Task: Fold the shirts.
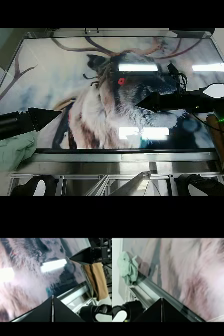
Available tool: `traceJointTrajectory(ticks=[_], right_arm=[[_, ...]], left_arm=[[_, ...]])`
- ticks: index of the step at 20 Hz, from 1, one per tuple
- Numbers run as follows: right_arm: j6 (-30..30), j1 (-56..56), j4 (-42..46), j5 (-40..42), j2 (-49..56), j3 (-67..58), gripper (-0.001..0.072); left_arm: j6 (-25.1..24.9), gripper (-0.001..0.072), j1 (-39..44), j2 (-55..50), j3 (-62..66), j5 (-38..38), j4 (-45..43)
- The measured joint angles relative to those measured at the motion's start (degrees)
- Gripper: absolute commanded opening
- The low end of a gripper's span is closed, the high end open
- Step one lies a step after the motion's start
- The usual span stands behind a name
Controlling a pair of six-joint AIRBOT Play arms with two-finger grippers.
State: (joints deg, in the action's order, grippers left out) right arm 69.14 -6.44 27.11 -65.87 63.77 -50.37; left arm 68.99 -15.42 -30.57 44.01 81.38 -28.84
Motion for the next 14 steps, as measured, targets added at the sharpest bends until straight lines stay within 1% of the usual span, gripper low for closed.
traceJointTrajectory(ticks=[5, 6, 7, 8, 10, 12, 14], right_arm=[[0.0, 0.0, 0.0, 0.0, 0.2, 0.0, 0.0023], [0.0, 0.0, 0.0, 0.0, 0.2, 0.0, 0.0023], [0.0, 0.0, 0.0, 0.0, 0.2, 0.0, 0.0023], [0.0, 0.0, 0.0, 0.0, 0.2, 0.0, 0.0023], [0.0, 0.0, 0.0, 0.0, 0.2, 0.0, 0.0023], [0.0, 0.0, 0.0, 0.0, 0.2, 0.0, 0.0023], [0.0, 0.0, -0.1, 0.0, 0.2, 0.0, 0.0023]], left_arm=[[0.1, 0.0017, -0.5, -0.2, 1.0, -1.0, -0.9], [0.7, 0.0239, -1.4, -1.0, 2.7, -1.3, -2.6], [1.6, 0.0569, -2.5, -2.3, 5.1, -1.4, -5.3], [3.1, 0.0714, -3.7, -4.1, 8.3, -1.7, -9.3], [7.1, 0.0714, -6.2, -8.4, 15.3, -1.5, -20.2], [12.5, 0.0714, -8.2, -13.0, 21.4, 1.6, -33.8], [17.7, 0.0713, -9.4, -16.7, 24.6, 5.6, -46.5]])
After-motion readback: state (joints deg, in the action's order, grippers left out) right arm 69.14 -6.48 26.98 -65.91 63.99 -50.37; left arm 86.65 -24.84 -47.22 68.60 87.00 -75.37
